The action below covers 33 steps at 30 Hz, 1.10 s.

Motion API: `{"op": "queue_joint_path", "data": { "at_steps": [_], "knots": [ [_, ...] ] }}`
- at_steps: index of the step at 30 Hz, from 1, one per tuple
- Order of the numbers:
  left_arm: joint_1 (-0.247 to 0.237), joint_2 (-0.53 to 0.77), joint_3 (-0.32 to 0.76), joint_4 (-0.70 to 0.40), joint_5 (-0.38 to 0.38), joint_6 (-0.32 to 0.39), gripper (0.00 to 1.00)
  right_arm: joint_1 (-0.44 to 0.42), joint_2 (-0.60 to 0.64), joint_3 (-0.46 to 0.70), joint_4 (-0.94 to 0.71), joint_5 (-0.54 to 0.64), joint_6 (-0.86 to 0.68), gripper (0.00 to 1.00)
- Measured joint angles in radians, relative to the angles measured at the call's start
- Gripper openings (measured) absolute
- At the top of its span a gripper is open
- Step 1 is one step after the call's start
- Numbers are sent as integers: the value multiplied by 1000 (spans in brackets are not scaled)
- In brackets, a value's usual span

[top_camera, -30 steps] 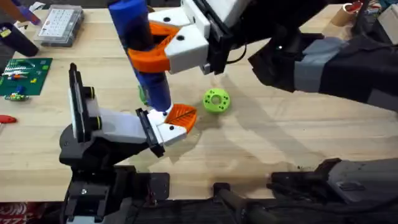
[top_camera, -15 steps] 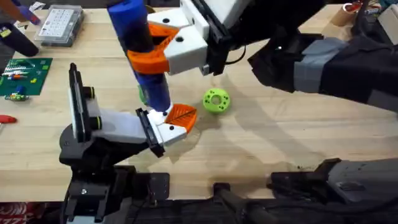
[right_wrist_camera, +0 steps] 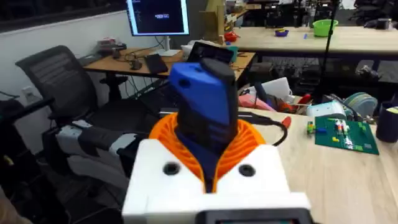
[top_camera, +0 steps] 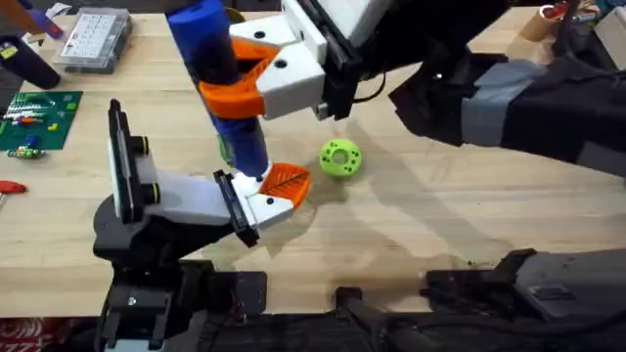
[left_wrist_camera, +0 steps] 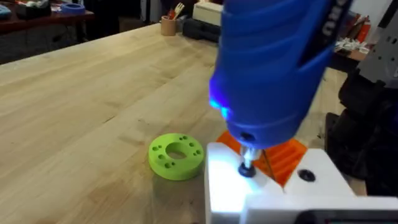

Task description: Pick up the gripper from the table and insert it into the empty holder that is missing its gripper. Then pick up a screw, insert it into the mounting hole, and use the screwdriver to tighten it. Finally, clean up the table by picking up the vegetable and placing it into the bucket.

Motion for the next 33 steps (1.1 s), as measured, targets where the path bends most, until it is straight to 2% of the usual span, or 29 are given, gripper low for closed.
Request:
{"op": "queue_joint_path", "data": {
  "at_steps": [33],
  "knots": [
    [0, 0, 0, -6, 0, 0, 15, 4, 0, -6, -15, 1, -23, 44]
  ]
}}
